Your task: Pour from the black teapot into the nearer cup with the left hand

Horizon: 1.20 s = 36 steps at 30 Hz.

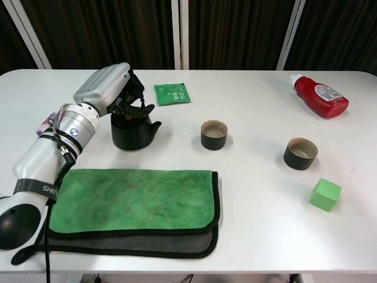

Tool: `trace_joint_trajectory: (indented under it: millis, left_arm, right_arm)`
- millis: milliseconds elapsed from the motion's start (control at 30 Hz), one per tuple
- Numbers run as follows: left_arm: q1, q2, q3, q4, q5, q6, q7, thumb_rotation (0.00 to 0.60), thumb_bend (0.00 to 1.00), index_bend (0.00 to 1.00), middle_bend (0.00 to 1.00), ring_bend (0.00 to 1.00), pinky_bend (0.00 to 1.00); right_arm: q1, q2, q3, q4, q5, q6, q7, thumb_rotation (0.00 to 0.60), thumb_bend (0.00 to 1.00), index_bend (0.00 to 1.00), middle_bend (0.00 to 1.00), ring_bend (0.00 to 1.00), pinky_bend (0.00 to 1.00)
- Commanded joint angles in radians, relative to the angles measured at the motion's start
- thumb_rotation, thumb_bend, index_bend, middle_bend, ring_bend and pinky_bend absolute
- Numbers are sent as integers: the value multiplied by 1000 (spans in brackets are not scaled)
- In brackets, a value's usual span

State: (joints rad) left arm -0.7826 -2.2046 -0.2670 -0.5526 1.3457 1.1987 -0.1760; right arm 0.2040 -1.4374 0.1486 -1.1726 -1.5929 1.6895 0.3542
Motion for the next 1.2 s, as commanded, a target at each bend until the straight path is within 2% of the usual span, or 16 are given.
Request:
trace_joint_trajectory:
  millis: [33, 267, 367, 433, 633, 767, 867, 1200]
  left_arm:
    - [1, -1, 0, 1, 0, 0, -3, 600, 121, 1000, 1000, 1000, 436]
    - [3, 3, -1, -7, 2, -4, -16, 578, 57, 999, 1000, 990, 433]
    - [6, 5, 1, -9, 6, -1, -37, 500, 45, 980, 996, 977, 437]
    - [8, 6, 2, -8, 7, -4, -44, 468, 41, 967, 987, 968, 438]
    - [10, 6, 1, -7, 6, -9, -59, 439, 39, 958, 977, 957, 437]
    - [10, 9, 0, -9, 10, -4, -78, 344, 39, 934, 960, 941, 432]
    - [12, 11, 5, -9, 16, 3, -87, 298, 40, 912, 946, 928, 433]
    - [11, 8, 19, 7, 32, 5, -87, 276, 47, 802, 895, 864, 436]
  right_arm:
    - [-1, 0, 0, 0, 1, 1, 1, 600, 230, 0, 0, 0, 0]
    - [-2, 1, -1, 0, 0, 2, 1, 600, 230, 0, 0, 0, 0]
    - [-2, 0, -2, 0, -1, 2, -1, 600, 230, 0, 0, 0, 0]
    - [-2, 0, -2, -1, -1, 1, -1, 600, 231, 0, 0, 0, 0]
    - [-2, 0, -2, -2, -2, 1, -4, 600, 230, 0, 0, 0, 0]
    - [-2, 0, -3, -3, -2, 2, -5, 600, 231, 0, 0, 0, 0]
    - [-2, 1, -2, -3, -2, 2, -5, 600, 230, 0, 0, 0, 0]
    - [-2, 3, -1, -5, -2, 3, -5, 600, 231, 0, 0, 0, 0]
